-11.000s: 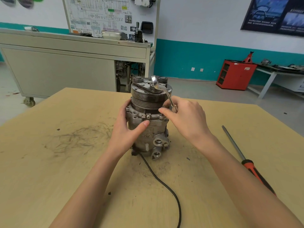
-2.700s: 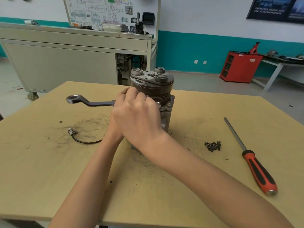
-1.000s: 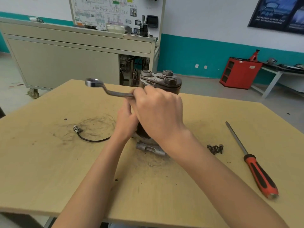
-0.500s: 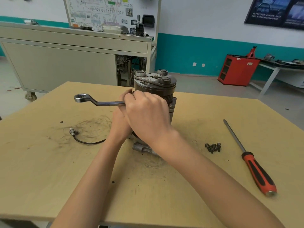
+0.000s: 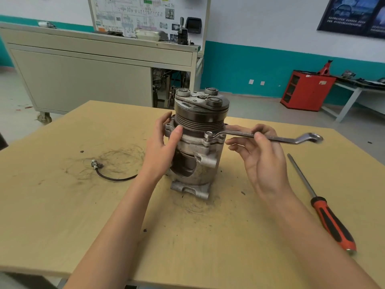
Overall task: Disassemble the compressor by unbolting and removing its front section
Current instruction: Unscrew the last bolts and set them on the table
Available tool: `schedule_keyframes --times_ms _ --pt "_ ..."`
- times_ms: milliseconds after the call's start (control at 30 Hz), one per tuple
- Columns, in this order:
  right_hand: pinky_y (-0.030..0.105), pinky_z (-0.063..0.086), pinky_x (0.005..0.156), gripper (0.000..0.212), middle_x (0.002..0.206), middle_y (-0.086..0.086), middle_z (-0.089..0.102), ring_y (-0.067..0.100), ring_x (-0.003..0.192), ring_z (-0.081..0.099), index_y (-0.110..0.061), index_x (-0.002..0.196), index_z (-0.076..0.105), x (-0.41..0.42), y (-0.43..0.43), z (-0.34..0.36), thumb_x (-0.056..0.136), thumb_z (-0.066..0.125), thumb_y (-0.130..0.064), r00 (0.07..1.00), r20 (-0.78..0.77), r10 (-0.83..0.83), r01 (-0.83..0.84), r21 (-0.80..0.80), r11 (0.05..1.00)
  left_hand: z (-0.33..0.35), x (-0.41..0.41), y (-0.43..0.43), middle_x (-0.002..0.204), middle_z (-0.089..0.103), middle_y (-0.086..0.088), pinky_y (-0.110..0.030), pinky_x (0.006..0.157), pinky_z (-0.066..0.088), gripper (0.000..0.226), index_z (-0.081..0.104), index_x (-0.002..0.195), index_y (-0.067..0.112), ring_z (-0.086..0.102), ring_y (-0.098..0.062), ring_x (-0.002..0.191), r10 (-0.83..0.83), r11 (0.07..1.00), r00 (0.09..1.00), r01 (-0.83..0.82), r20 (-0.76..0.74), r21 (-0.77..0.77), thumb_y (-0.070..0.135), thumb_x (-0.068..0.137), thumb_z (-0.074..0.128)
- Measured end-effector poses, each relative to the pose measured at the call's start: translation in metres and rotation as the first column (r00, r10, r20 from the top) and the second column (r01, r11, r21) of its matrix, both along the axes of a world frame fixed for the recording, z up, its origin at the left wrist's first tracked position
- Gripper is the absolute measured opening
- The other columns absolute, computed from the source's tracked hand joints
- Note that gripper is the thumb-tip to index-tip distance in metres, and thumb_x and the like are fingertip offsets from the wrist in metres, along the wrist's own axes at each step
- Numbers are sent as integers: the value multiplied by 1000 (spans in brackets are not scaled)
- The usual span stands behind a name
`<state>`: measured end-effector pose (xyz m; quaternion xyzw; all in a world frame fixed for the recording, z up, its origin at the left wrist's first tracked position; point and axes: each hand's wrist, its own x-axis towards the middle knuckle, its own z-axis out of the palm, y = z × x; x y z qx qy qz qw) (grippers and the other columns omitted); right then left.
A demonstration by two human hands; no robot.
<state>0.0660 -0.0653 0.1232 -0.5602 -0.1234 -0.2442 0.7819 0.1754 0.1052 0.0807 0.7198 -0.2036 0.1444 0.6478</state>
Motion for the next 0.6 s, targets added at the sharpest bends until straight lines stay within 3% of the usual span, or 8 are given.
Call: schedule_keyframes --times_ms 133,267,367,467,533,600 --pt "24 55 66 22 80 10 71 19 70 68 -12 85 45 20 -18 15 99 31 -3 976 -123 180 -144 253 957 1 -1 0 135 53 4 -42 106 42 63 38 141 34 51 -11 121 -2 1000 1000 2 -9 15 59 83 45" --pt "22 55 69 18 90 15 72 20 81 70 -7 95 51 27 -34 29 98 33 -6 934 -217 283 -242 198 950 1 -2 0 137 53 3 -44 106 42 65 37 142 32 51 -13 123 -15 1000 1000 15 -17 11 59 83 45" --pt "22 56 69 24 96 19 71 24 88 70 0 98 55 21 -40 41 99 34 -11 952 -228 203 -186 93 978 2 -3 1 137 53 2 -44 106 41 67 37 142 30 51 -13 123 -21 1000 999 21 -25 2 59 83 45" --pt "21 56 63 26 83 8 74 21 75 72 -5 90 61 6 -30 59 100 39 -15 986 -31 -165 154 -229 961 1 -3 0 136 54 1 -44 107 41 67 38 142 31 51 -13 123 -24 1000 999 24 -29 2 60 82 45" --pt "24 57 61 22 77 2 73 19 68 72 -10 87 63 -5 -16 71 98 45 -15 946 178 -269 320 -413 852 1 -4 0 136 53 1 -43 107 41 68 38 143 29 50 -14 124 -17 1000 1000 17 -20 8 60 82 45" --pt "31 58 59 15 74 1 71 15 64 70 -9 90 64 -15 4 80 95 51 -14 873 396 -284 479 -592 648 2 -3 0 137 53 0 -44 107 41 67 38 143 28 50 -16 125 -16 1000 1000 16 -20 12 58 84 45"
